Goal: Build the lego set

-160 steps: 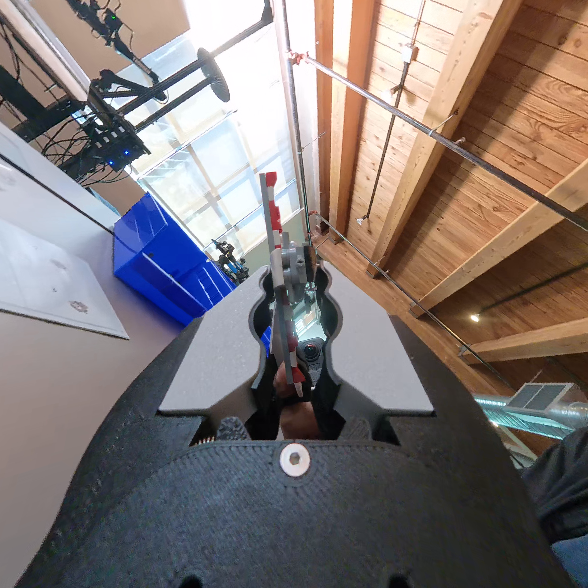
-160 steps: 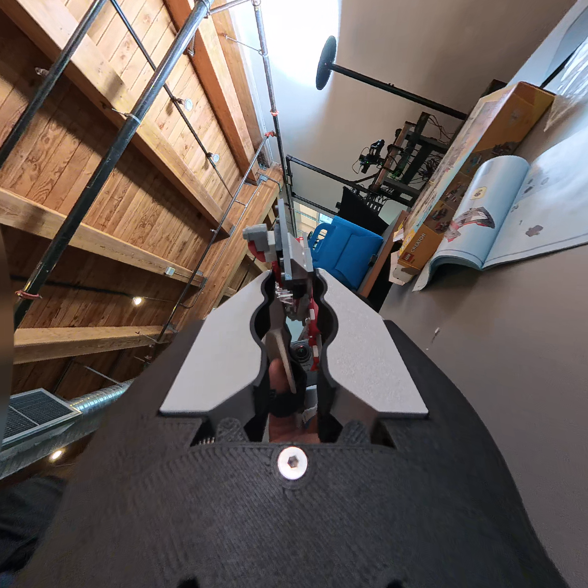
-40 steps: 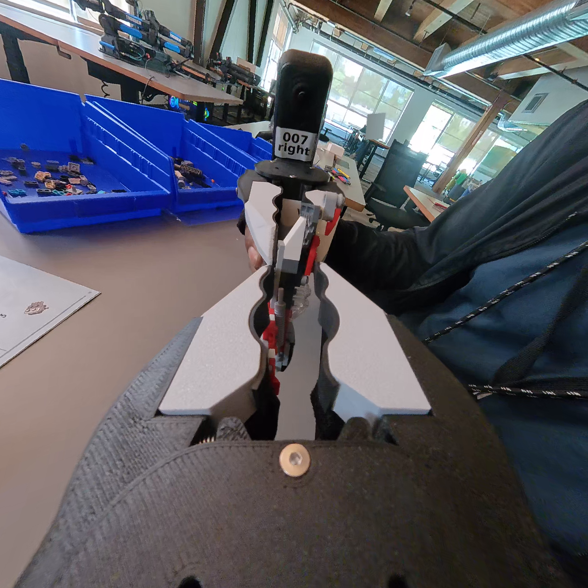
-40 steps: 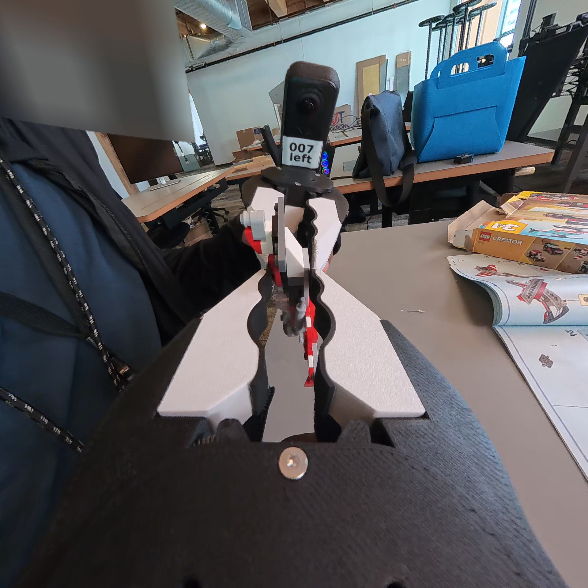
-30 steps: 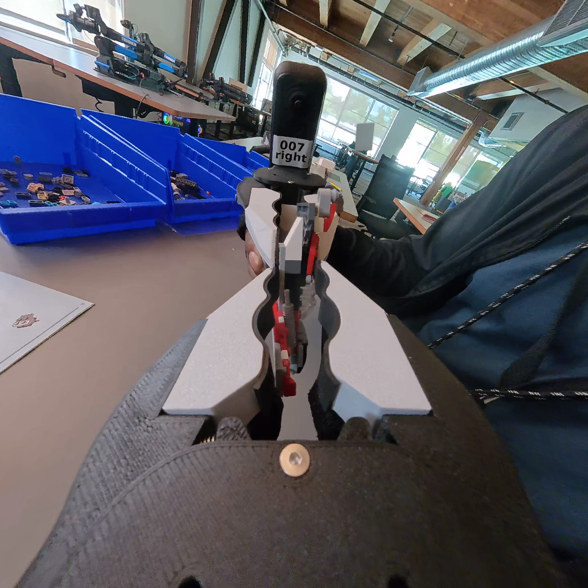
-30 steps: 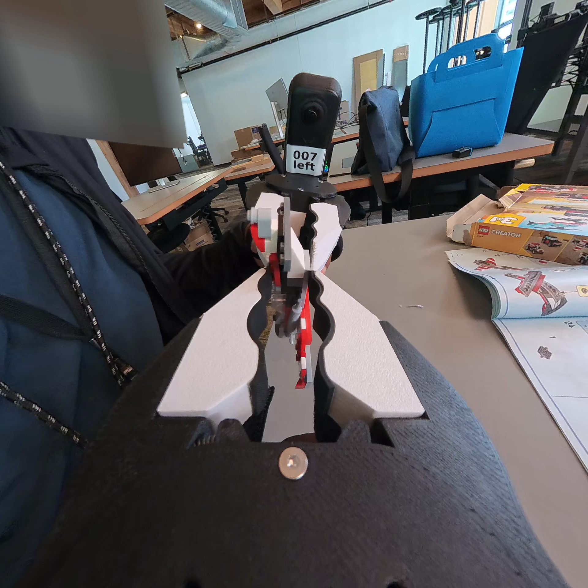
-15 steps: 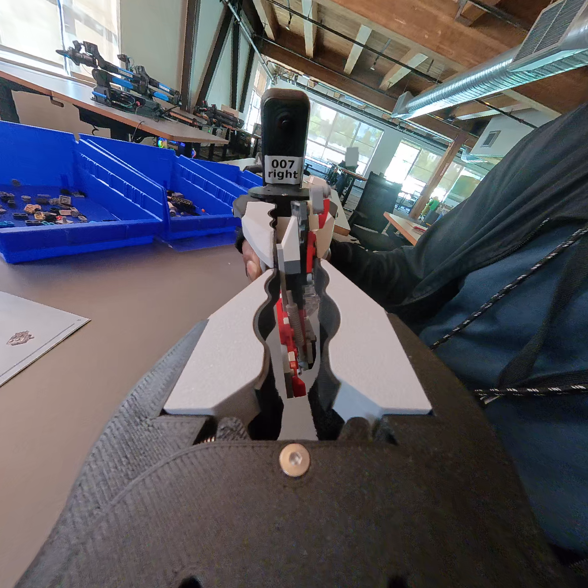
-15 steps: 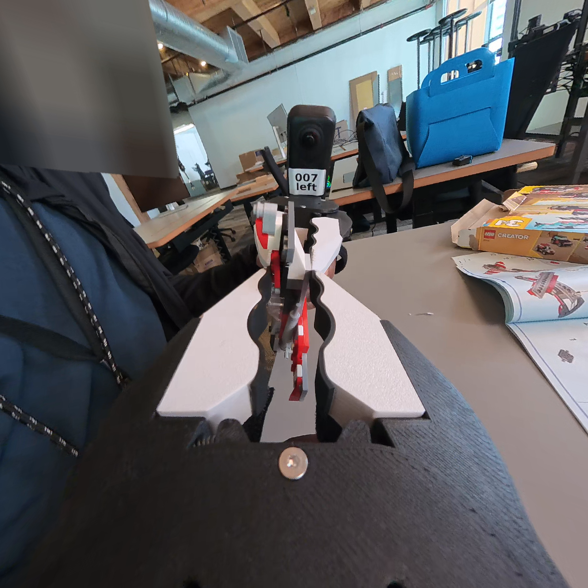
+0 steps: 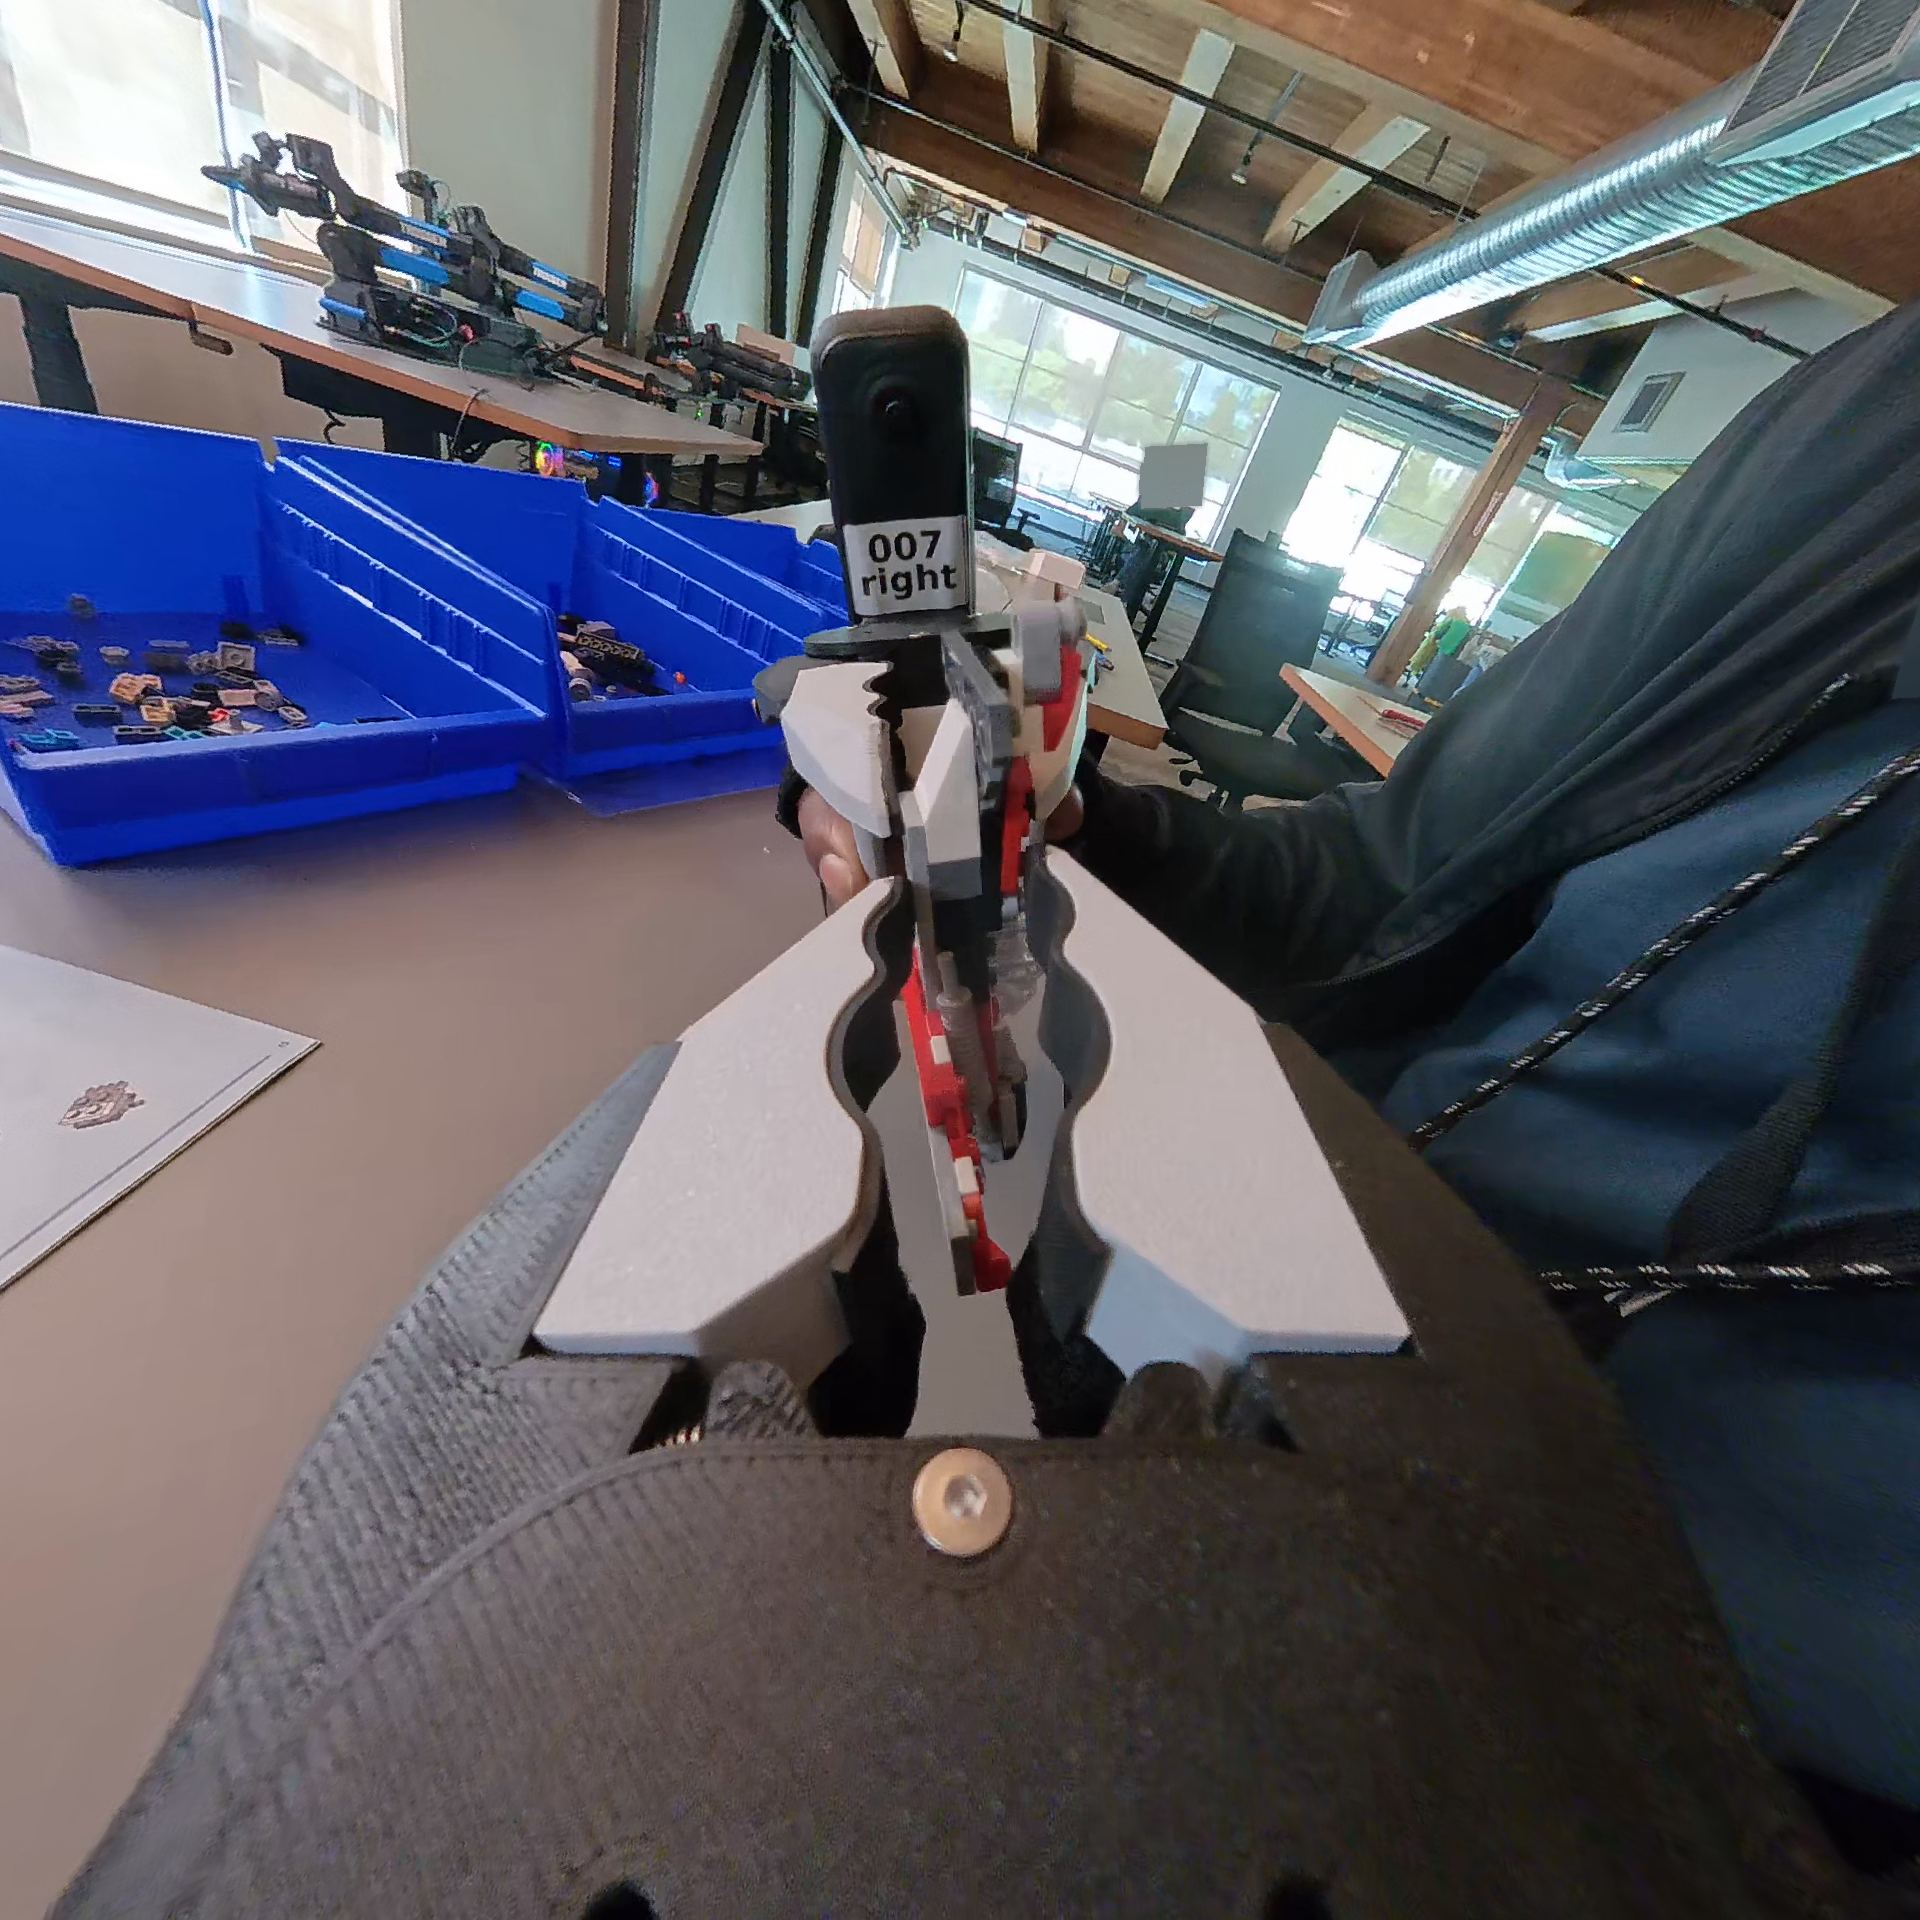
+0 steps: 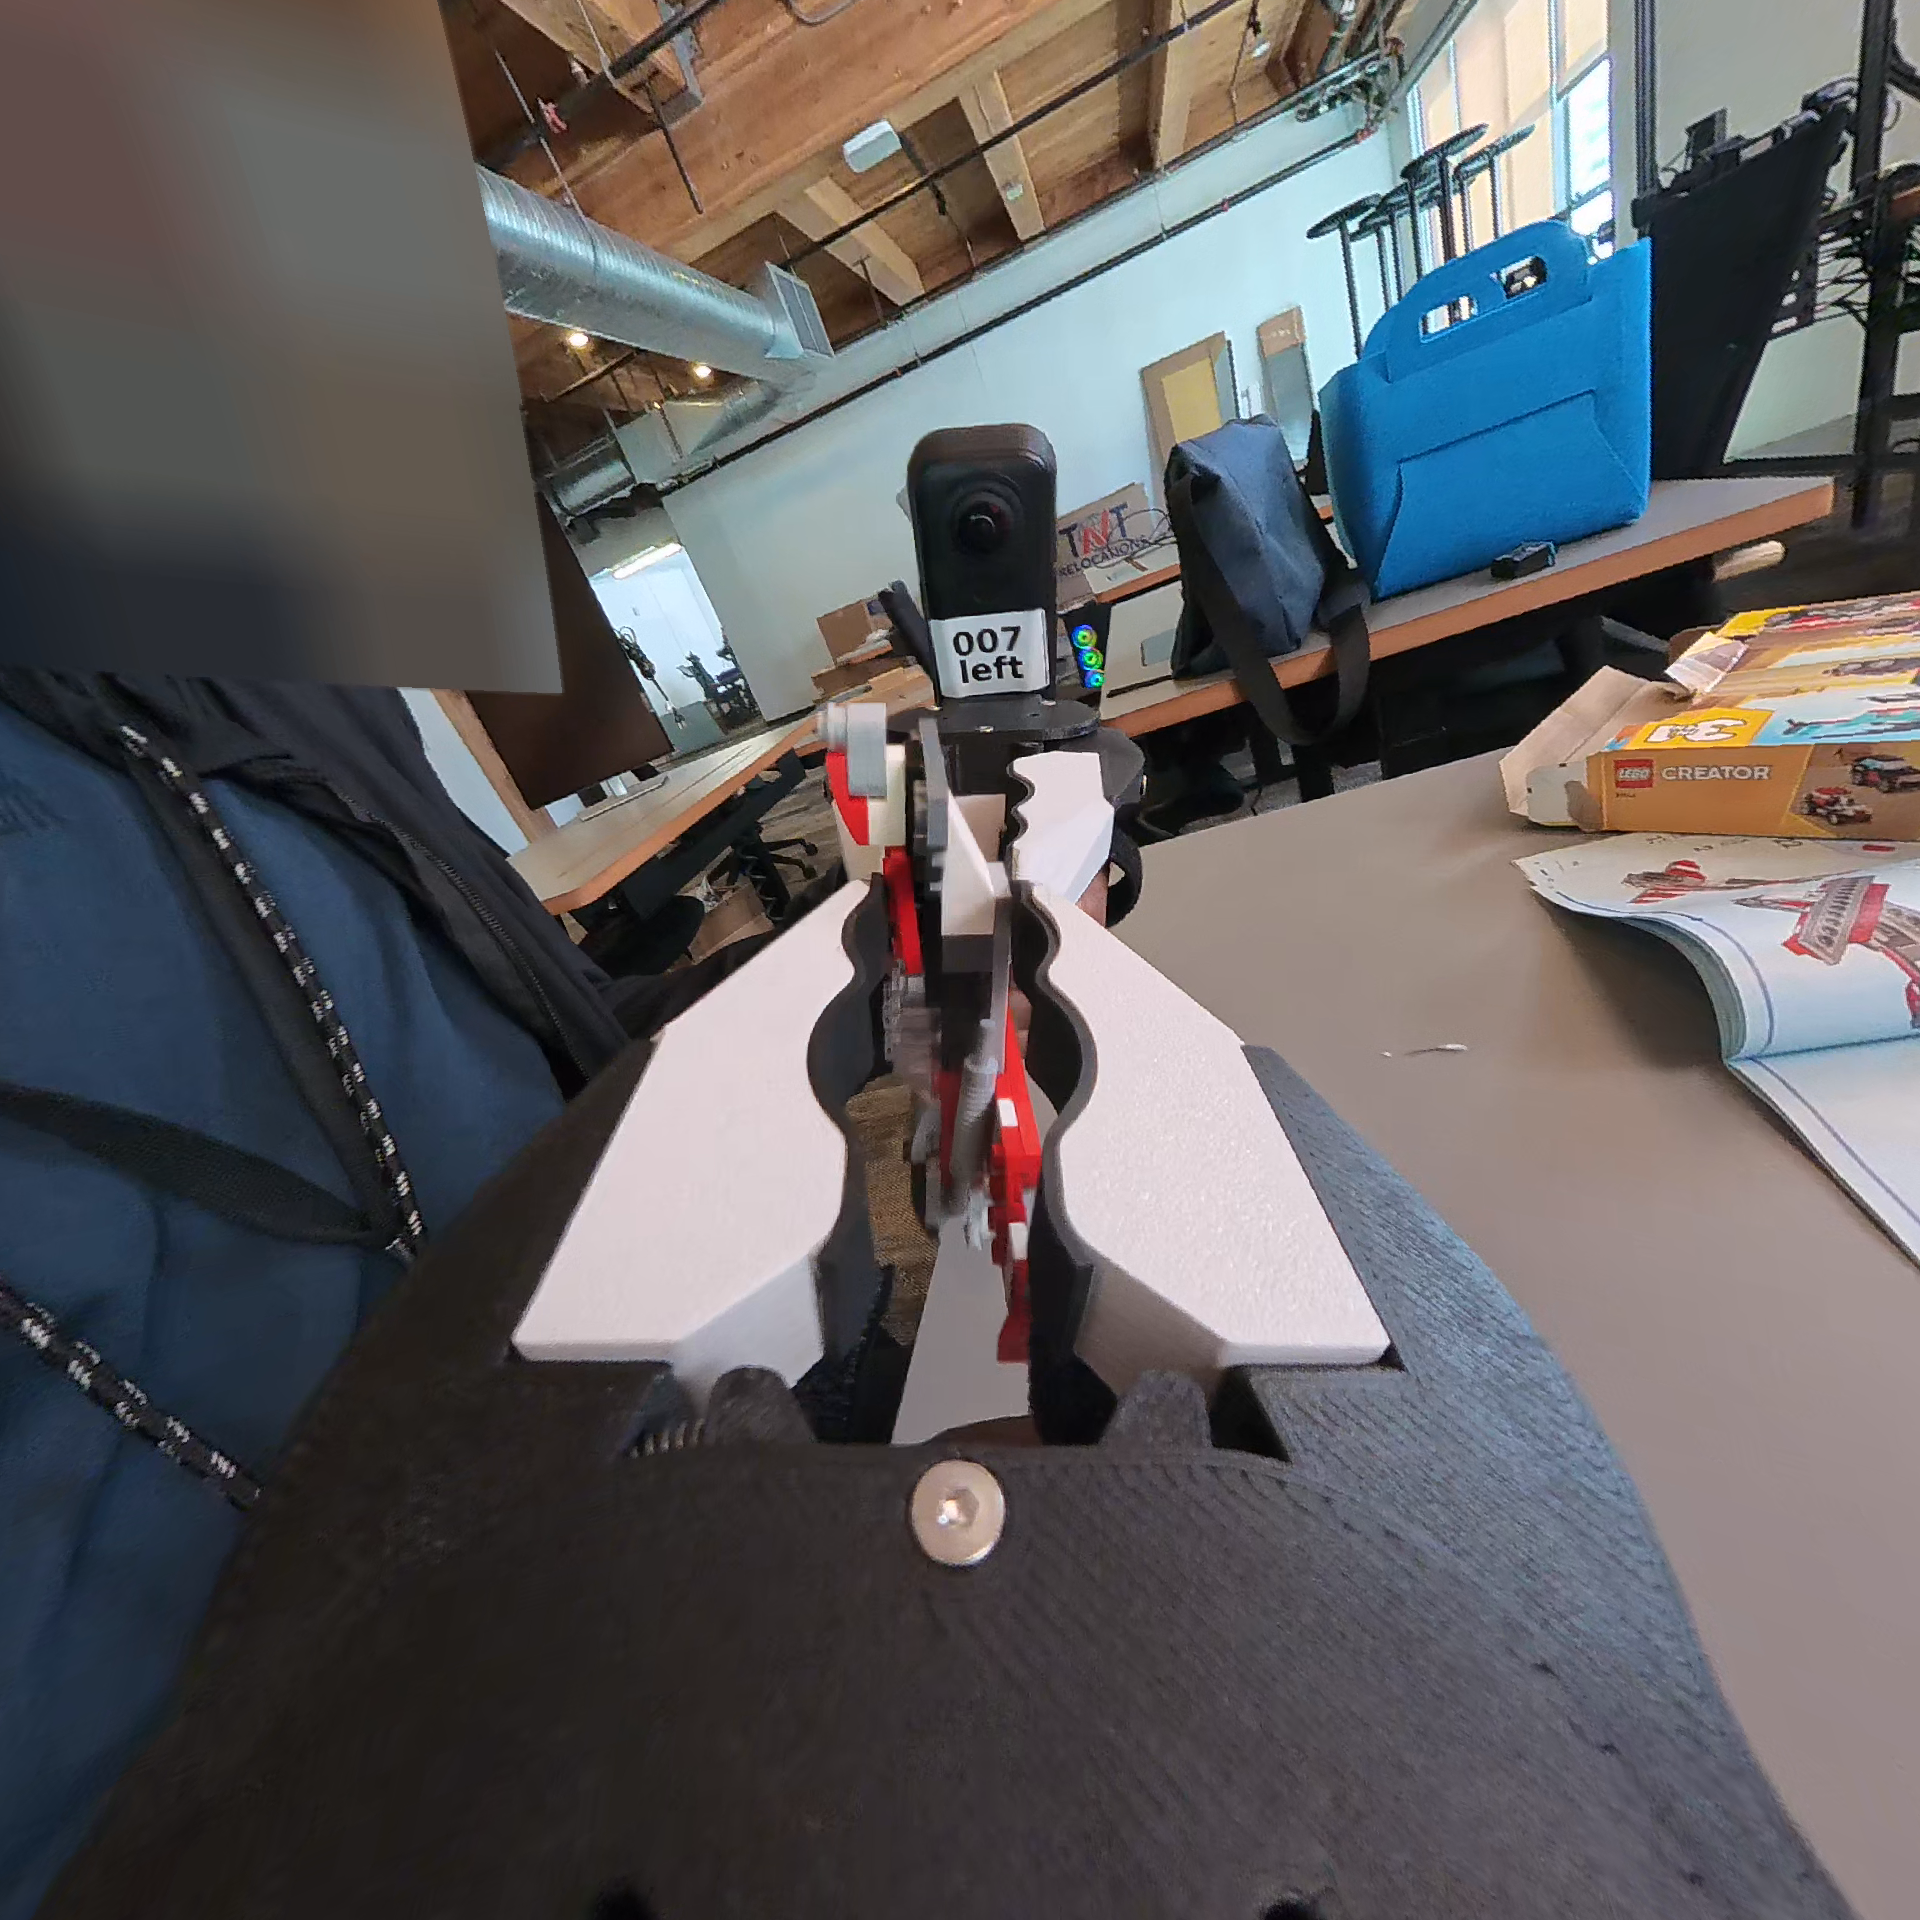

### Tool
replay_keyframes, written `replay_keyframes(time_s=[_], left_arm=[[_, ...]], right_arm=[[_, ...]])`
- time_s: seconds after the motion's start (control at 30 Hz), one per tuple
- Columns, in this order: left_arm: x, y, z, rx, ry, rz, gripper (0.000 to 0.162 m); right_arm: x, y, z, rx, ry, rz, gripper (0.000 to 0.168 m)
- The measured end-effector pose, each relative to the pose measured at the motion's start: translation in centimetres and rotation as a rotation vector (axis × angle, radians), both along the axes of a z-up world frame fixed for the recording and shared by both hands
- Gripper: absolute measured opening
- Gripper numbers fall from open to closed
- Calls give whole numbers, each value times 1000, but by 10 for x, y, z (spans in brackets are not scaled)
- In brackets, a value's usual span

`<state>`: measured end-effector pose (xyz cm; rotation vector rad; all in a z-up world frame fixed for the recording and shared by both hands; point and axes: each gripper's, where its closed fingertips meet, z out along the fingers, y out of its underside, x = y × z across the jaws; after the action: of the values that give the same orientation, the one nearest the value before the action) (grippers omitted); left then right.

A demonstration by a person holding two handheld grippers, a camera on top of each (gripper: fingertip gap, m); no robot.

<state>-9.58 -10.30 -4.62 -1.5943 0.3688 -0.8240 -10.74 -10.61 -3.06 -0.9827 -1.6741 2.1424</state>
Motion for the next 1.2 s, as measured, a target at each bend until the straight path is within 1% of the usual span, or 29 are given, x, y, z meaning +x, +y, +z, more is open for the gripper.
replay_keyframes(time_s=[0.47, 0.67, 0.83, 1.0, 1.13, 1.2], left_arm=[[4, 3, 1, -1, -12, -11, 22], [2, 2, 4, -18, -67, -8, 22], [-5, 3, 11, 13, -86, 34, 27], [-4, 3, 14, 22, -109, 29, 29], [-3, 5, 14, 15, -129, 20, 27], [-3, 6, 14, 8, -138, 17, 23]], right_arm=[[3, 3, 1, 4, 29, -27, 22], [1, 3, 3, -3, 39, -51, 22], [0, 7, 4, -7, 53, -66, 22], [0, 5, 5, 1, 59, -67, 22], [0, 4, 5, 5, 62, -68, 22], [-1, 4, 5, 11, 63, -74, 22]])
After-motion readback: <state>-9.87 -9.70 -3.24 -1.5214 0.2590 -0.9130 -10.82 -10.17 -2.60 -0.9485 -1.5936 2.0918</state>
